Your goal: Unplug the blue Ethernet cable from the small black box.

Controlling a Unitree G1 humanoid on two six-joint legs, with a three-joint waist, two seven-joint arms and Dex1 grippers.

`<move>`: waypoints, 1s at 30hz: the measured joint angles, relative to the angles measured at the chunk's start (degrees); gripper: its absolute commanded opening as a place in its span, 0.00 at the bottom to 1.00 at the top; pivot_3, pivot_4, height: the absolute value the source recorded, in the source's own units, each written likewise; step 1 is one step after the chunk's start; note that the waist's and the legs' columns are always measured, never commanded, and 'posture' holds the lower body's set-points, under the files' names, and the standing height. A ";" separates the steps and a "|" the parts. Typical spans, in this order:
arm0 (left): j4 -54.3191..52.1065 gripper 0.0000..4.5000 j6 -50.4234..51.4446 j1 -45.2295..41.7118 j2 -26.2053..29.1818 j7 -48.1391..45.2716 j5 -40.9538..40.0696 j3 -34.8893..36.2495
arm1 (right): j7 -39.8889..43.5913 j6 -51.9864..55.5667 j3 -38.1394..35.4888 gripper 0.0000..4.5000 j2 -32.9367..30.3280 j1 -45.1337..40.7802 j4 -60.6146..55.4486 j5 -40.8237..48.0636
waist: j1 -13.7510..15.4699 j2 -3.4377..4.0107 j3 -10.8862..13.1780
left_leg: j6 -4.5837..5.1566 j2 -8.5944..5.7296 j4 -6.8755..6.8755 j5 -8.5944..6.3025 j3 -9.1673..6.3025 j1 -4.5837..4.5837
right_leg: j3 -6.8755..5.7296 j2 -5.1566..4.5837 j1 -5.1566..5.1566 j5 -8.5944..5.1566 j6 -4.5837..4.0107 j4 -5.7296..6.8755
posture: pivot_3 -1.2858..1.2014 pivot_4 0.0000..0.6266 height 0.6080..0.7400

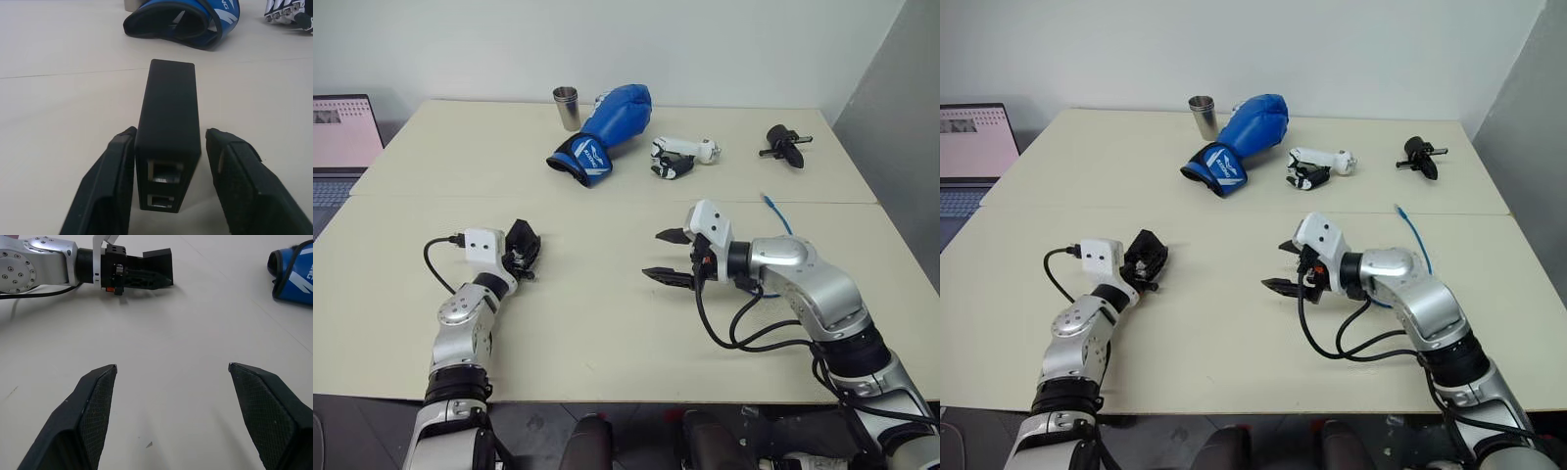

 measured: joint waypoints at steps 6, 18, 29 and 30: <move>-0.26 0.99 0.11 0.49 0.01 0.09 -0.02 0.00 | 1.27 1.33 0.02 0.86 -0.82 -0.82 -0.97 0.67 | -0.01 0.00 0.00 | 0.00 0.00 0.00 0.00 0.00 0.00 | 0.00 0.00 0.00 0.00 0.00 0.00 | 0.52 0.24 1.00; -23.09 0.99 6.81 14.79 8.79 -5.14 -0.50 0.54 | 1.93 4.18 -1.61 0.86 -4.22 1.65 -5.41 2.76 | -0.01 0.00 0.00 | 0.00 0.01 -0.05 0.00 -0.02 0.05 | 0.02 -0.01 0.04 -0.01 0.00 -0.02 | 0.52 0.24 1.00; -40.82 0.99 31.20 17.01 27.57 -20.05 -13.64 4.35 | 9.95 5.02 -18.22 0.86 -17.58 10.44 -12.00 14.46 | -0.29 -0.02 0.02 | 0.01 0.07 -0.13 -0.01 0.08 0.19 | 0.07 0.07 0.07 -0.10 0.12 -0.05 | 0.52 0.24 1.00; -40.82 0.99 32.18 16.98 28.57 -21.53 -14.39 4.59 | 10.51 4.95 -19.10 0.86 -18.47 11.13 -11.96 14.61 | -0.35 0.02 0.04 | 0.01 0.07 -0.15 -0.01 0.14 0.23 | 0.13 0.07 0.07 -0.17 0.25 -0.04 | 0.52 0.24 1.00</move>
